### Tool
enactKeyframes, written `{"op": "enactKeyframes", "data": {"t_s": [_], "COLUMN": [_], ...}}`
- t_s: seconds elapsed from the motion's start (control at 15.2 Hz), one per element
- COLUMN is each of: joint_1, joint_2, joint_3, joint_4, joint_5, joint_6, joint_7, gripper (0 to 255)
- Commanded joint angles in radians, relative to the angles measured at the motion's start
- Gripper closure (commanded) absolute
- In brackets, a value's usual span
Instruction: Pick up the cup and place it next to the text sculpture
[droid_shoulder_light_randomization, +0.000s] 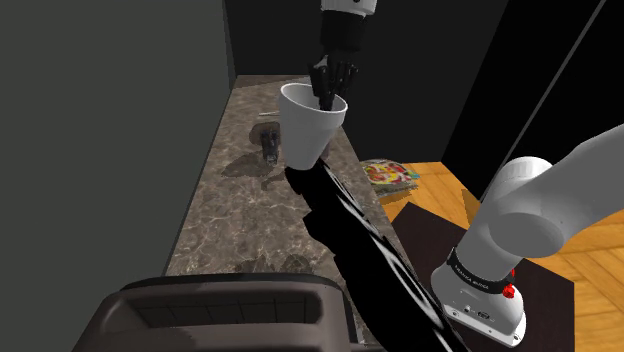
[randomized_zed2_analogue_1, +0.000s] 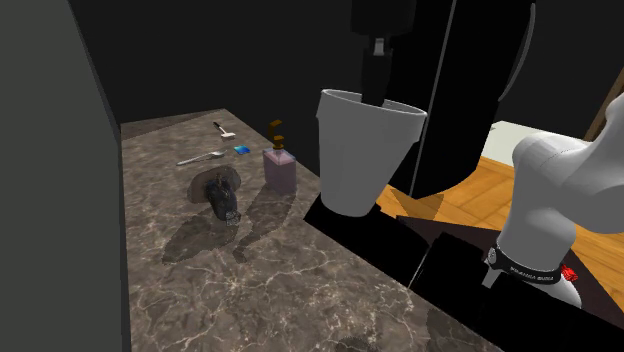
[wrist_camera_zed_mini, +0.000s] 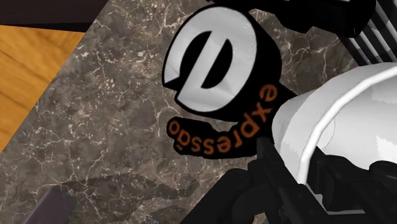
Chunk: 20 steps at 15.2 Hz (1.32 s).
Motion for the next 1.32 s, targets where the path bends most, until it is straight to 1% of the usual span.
{"op": "enactKeyframes", "data": {"t_s": [0.0,0.79,0.86,0.92,1.25], "joint_1": [0.001,0.005,0.005,0.005,0.112], "joint_2": [-0.003,-0.016,-0.020,-0.020,-0.249], "joint_3": [0.003,0.019,0.017,0.017,-0.065], "joint_4": [-0.034,-0.203,-0.184,-0.184,-0.308], "joint_5": [0.001,0.019,0.031,0.031,0.176], "joint_6": [0.024,0.179,0.178,0.178,0.318], "joint_7": [-0.005,-0.033,-0.032,-0.032,-0.250], "gripper": [255,255,255,0,0]}}
